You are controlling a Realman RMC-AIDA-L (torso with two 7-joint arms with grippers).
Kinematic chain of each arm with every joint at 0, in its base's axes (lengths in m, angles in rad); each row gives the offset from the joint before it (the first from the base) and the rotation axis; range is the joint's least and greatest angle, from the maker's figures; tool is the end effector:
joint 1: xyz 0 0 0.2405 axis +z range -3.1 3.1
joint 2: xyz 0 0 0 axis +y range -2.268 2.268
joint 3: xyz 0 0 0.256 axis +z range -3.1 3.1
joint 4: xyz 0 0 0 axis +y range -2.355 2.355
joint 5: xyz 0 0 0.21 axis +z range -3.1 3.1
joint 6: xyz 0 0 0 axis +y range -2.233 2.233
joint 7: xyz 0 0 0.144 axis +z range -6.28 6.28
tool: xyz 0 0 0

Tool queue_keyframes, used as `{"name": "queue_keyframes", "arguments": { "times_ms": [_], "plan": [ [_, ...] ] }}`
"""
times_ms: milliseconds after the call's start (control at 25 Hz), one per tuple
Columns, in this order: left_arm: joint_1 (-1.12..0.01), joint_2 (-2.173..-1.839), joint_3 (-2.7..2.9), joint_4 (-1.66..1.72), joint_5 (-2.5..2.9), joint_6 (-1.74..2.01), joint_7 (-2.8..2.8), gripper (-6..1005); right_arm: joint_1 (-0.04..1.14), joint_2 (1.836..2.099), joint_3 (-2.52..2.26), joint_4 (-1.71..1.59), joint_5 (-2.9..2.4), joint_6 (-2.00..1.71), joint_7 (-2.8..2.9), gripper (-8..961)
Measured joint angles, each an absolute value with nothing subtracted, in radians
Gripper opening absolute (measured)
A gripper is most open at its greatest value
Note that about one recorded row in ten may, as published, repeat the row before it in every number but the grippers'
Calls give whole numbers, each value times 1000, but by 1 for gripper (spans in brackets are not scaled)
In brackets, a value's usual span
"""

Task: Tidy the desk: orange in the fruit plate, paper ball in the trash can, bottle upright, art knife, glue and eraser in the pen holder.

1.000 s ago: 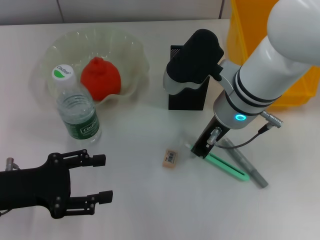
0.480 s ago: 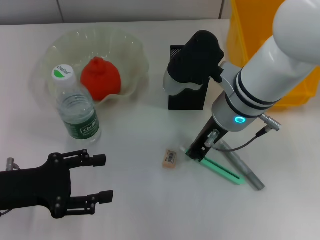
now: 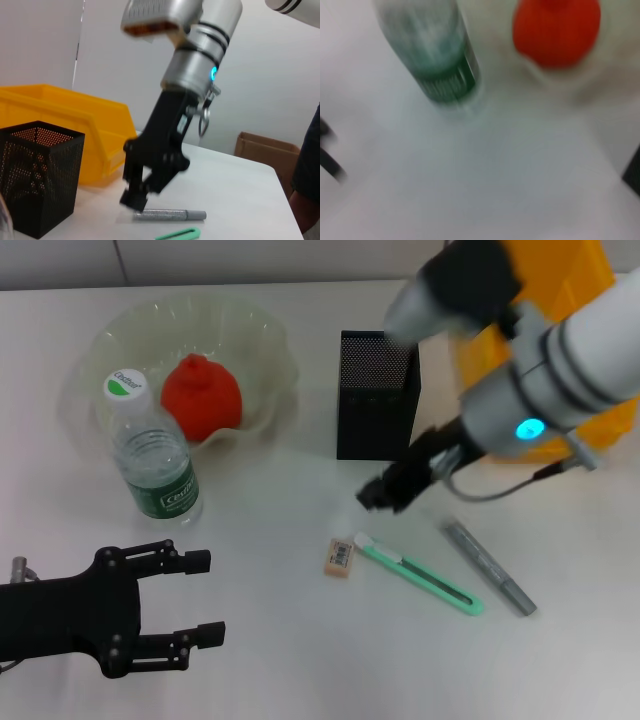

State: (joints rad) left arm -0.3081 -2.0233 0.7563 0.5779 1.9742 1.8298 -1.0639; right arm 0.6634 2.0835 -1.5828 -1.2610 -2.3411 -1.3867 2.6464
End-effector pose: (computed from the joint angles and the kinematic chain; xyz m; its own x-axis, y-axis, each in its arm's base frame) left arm -0.3090 0.2312 0.0050 0.8086 0.2472 0.5340 0.3103 -0.9502 -0.0299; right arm 0.1302 0.3477 -0.0571 0.7937 -0.5972 0.1153 -0.5590 -0.7909 -0.2489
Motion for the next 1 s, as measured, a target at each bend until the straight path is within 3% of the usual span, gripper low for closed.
{"name": "queue_keyframes", "arguments": {
  "times_ms": [360,600,800,1000],
  "plan": [
    [-320,-2023,756,581,1974,1829,-1074,784,679,2082,-1461,-1261,-2296,-1510,2508,86],
    [-331,-2023,756,581,1974,1829,-1076,784,710,2086,-1576,-1238,-2344,-1486,2533,237],
    [-337,-2023,756,581,1974,1829,-1085,784,733,2087,-1670,-1219,-2394,-1438,2585,443],
    [-341,-2023,756,582,1974,1833,-1089,784,759,2088,-1746,-1171,-2416,-1395,2631,465]
  ]
}}
